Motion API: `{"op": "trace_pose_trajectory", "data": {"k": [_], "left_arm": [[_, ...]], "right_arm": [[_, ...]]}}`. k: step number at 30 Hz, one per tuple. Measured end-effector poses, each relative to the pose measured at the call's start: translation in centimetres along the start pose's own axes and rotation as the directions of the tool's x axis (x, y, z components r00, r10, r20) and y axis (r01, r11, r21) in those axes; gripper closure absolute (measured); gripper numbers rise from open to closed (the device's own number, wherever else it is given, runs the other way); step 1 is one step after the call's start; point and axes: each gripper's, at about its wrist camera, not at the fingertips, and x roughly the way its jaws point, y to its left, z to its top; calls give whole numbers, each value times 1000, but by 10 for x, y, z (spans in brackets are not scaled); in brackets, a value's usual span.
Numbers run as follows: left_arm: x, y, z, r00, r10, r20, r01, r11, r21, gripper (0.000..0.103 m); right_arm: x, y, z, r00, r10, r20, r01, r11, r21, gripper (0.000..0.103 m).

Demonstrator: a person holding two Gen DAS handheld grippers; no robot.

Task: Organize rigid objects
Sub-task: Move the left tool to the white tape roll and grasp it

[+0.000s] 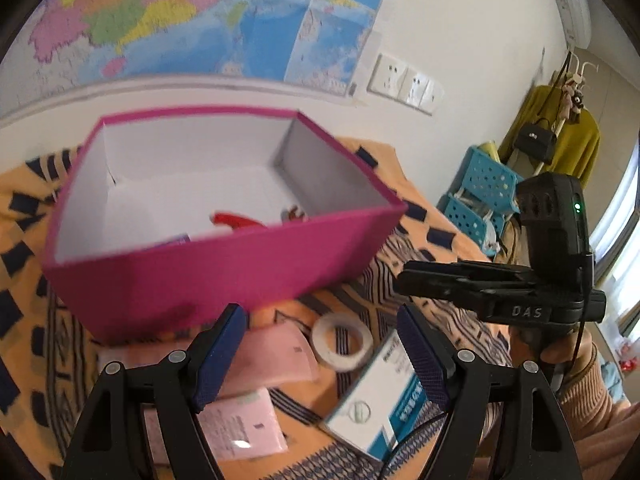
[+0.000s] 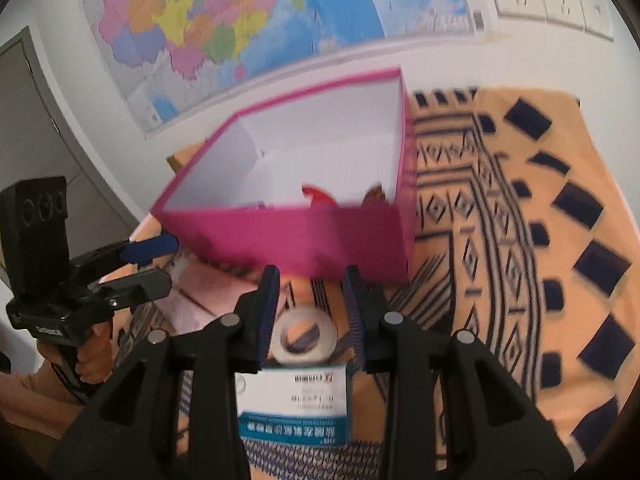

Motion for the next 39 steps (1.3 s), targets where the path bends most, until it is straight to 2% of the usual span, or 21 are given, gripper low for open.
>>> {"op": "trace_pose_trajectory", "data": {"k": [12,21,35,39], "left_arm": [[26,-11,-28,994,-27,-106,26,1000,-12,23],[35,-15,-34,989,-51,-136,49,999,-17,25],[49,-18,-35,983,-63,-172,60,998,-24,29],[52,-19,-35,981,-59,-185,56,998,-19,35]], "right_arm": [[40,-7,-33,990,0,-138,5,999,36,65],[37,-4,-40,986,-21,-167,21,1000,0,65],[46,3,-27,985,-53,-161,48,998,-35,65],[55,1,-22,983,-60,-174,53,998,-44,65]]}}
